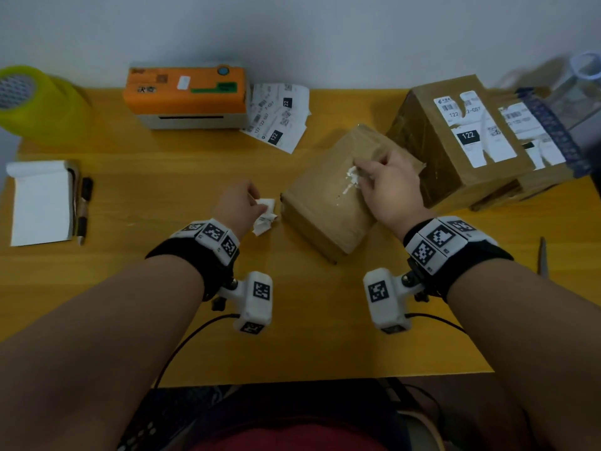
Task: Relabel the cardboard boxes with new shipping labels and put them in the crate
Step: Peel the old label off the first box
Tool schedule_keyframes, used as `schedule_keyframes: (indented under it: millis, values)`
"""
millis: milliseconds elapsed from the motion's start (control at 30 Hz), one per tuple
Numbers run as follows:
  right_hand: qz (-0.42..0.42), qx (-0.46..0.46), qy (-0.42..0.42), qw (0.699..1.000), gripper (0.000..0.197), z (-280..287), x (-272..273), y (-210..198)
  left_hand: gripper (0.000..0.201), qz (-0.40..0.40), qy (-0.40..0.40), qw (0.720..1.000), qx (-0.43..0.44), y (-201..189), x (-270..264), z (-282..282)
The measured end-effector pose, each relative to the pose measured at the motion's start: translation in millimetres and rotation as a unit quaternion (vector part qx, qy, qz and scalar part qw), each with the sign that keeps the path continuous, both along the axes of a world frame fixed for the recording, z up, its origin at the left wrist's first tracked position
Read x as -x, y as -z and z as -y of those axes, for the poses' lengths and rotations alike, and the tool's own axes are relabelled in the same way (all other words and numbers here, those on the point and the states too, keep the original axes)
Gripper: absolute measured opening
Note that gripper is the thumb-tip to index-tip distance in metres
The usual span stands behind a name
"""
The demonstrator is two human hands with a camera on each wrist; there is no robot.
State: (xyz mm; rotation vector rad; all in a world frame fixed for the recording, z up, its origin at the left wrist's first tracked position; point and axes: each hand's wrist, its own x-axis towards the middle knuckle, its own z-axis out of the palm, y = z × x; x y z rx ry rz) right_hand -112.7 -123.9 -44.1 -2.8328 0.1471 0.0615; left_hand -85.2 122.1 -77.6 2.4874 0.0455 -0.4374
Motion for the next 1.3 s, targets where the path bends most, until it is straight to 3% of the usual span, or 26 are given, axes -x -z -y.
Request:
schedule_keyframes:
  millis: [200,333,500,667,833,933,1033,1300]
  values:
    - [0.044,-0.038,0.017,0.998,0.032,-2.2,0.1,6.1,0.013,-0.049,0.063,0.992,-0.102,11.4,-2.2,7.3]
    - [0.058,-0.085,0.047,0.994,0.024,-3.6,-7.2,5.2,0.04,-0.085,0.092,0.981,-0.149,11.8,-6.9,6.7]
    - [0.038,-0.1,0.065,0.992,0.009,-10.0,-19.8,0.8,0.027,-0.121,0.111,0.978,-0.125,6.0,-9.1,6.7]
    - [-0.039,-0.031,0.06,0.997,0.017,-14.0,-30.2,-4.1,0.027,-0.115,0.113,0.981,-0.107,1.3,-8.3,2.8]
    - [-0.094,0.053,0.051,0.993,0.032,-19.9,-33.5,-2.2,0.004,-0.084,0.084,0.989,-0.087,1.0,-7.5,-1.4]
    - [-0.091,0.061,0.053,0.993,0.034,-21.5,-31.7,-0.8,0.017,-0.081,0.088,0.988,-0.096,-1.1,-7.1,-2.0]
    - [-0.083,0.029,0.062,0.994,0.031,-20.2,-29.5,-0.5,0.025,-0.08,0.1,0.986,-0.103,-6.3,-6.7,-2.7]
    - [-0.064,-0.112,0.058,0.99,0.017,-9.6,-16.6,-8.2,0.016,-0.062,0.118,0.987,-0.093,-25.7,-8.2,-1.9]
